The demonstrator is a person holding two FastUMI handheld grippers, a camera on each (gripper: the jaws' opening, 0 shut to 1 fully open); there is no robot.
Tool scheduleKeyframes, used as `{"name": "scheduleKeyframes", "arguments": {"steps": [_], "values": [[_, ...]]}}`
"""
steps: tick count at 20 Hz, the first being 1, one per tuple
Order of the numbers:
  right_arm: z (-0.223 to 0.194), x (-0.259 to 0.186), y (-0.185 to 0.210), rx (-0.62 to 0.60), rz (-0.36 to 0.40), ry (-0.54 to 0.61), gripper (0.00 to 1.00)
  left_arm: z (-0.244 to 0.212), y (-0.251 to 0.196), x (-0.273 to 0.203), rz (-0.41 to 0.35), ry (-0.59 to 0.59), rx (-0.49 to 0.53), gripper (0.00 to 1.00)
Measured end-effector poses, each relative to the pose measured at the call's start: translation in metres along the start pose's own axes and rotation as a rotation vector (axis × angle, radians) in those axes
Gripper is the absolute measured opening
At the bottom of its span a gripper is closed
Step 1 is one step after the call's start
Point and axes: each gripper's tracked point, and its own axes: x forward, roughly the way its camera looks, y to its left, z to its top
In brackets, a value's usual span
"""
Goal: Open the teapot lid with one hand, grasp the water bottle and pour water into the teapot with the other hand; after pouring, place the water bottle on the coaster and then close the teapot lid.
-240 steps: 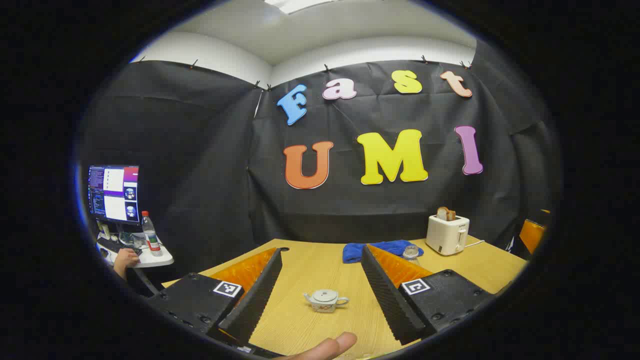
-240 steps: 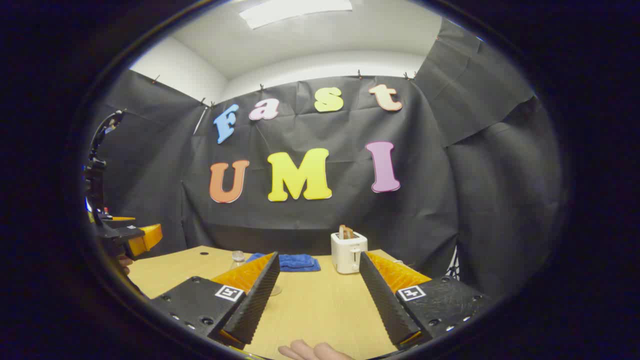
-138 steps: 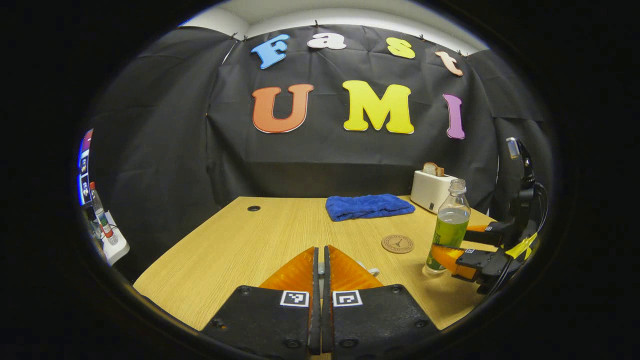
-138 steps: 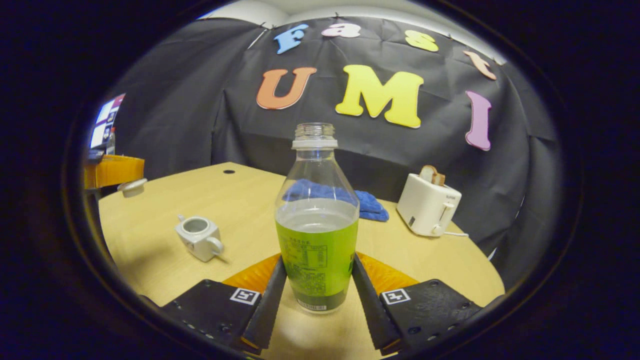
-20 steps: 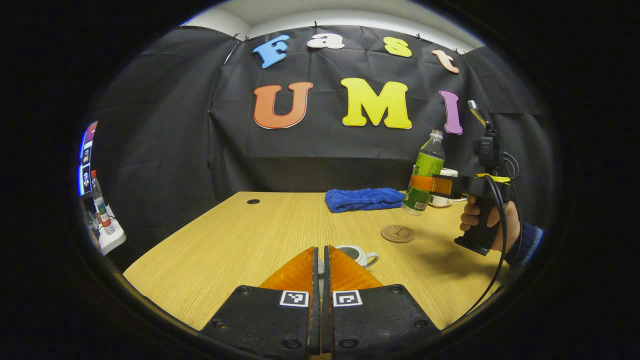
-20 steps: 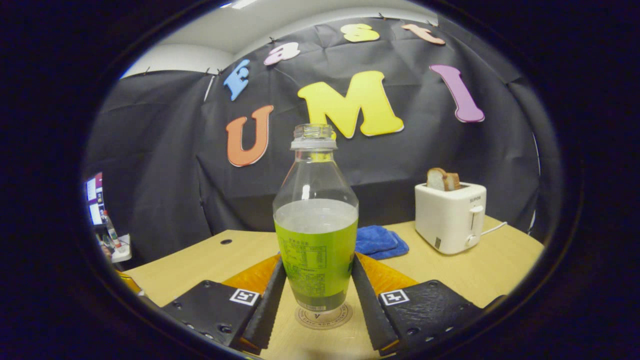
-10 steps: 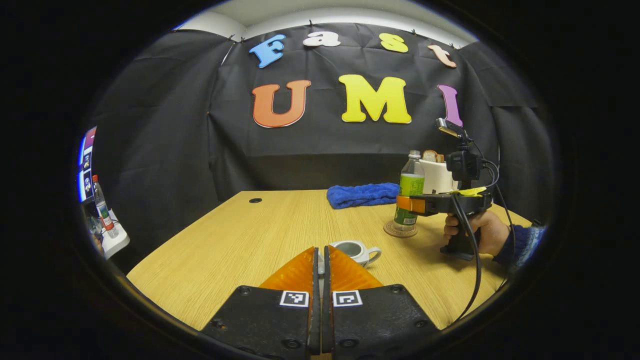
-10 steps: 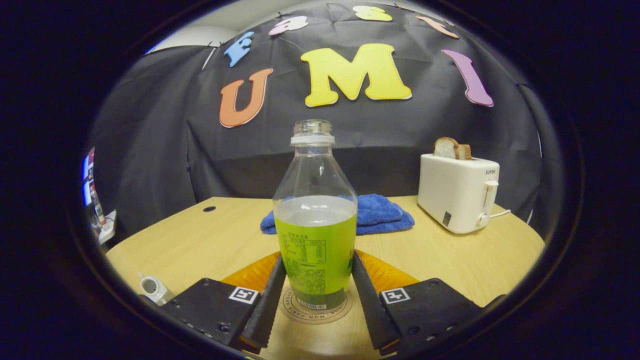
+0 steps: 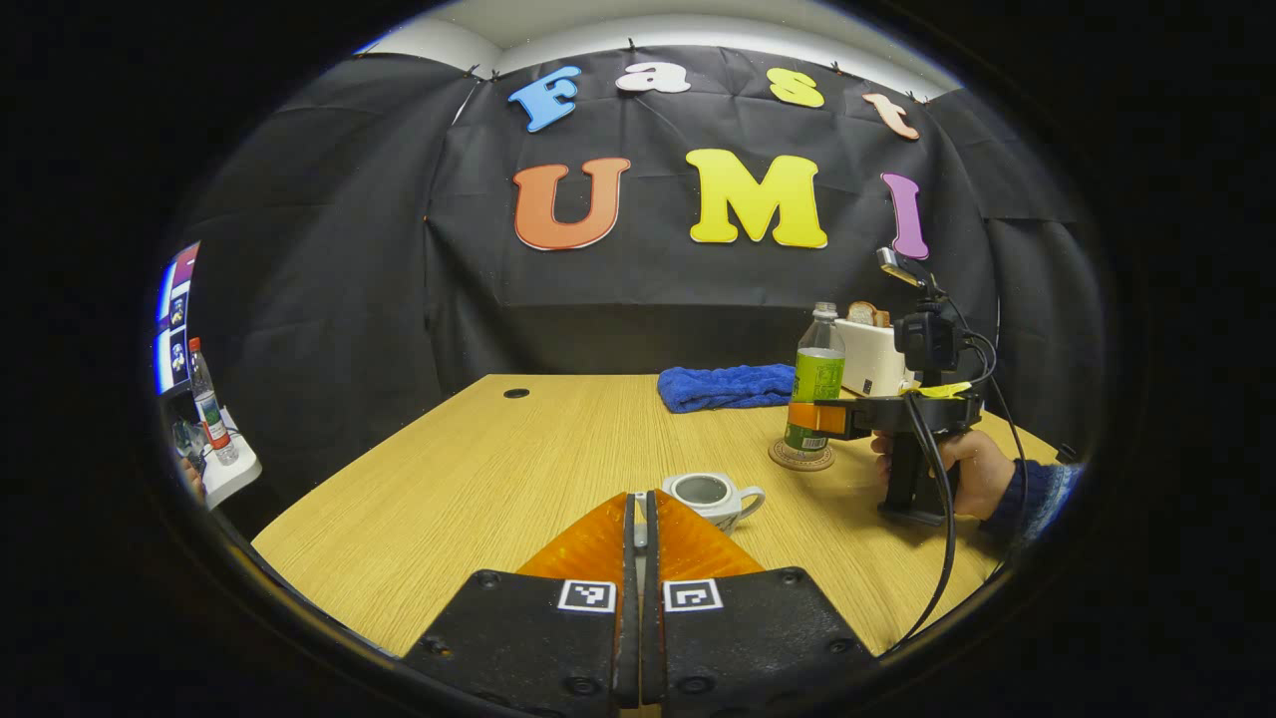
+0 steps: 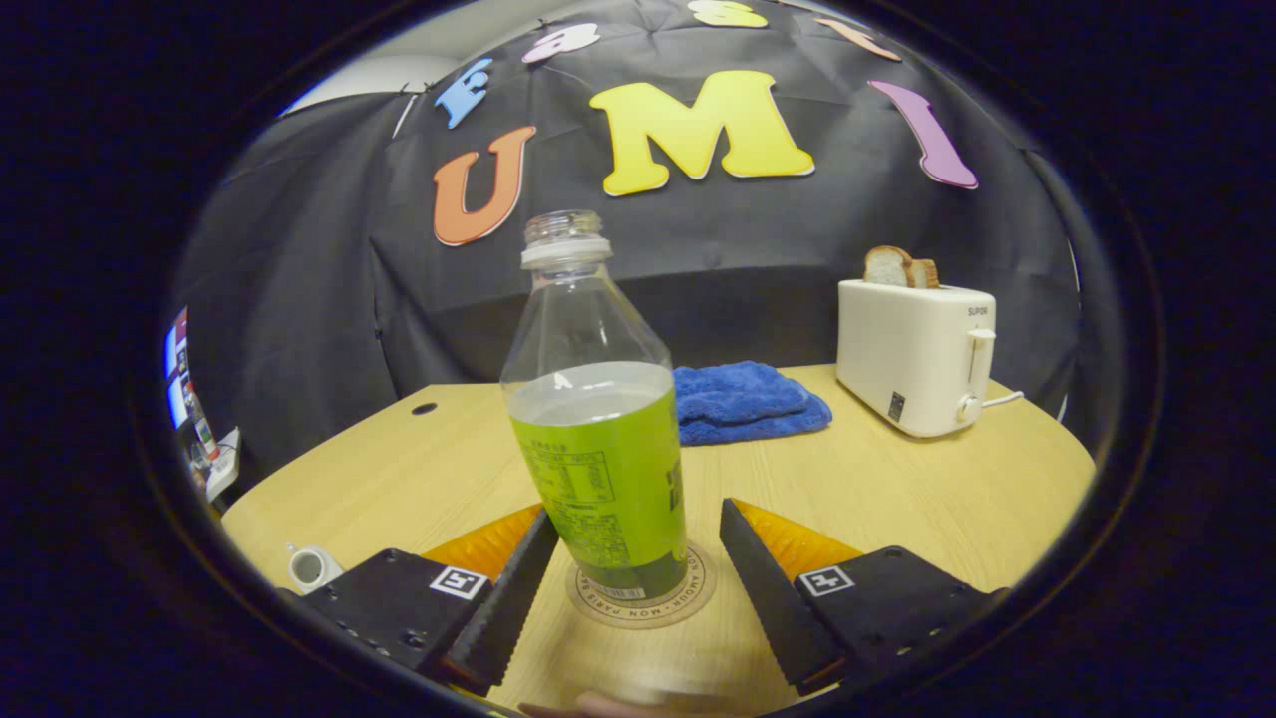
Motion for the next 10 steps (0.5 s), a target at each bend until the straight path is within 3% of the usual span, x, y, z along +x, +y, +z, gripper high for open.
{"name": "scheduleKeyframes", "arguments": {"steps": [6, 10], "values": [[-0.011, -0.050, -0.019, -0.034, -0.047, -0.013, 0.96, 0.013, -0.013, 0.018, -0.034, -0.011, -0.012, 0.04], [-0.015, -0.094, -0.026, -0.058, -0.029, -0.054, 0.97, 0.021, -0.025, 0.041, -0.052, -0.011, -0.017, 0.04]]}}
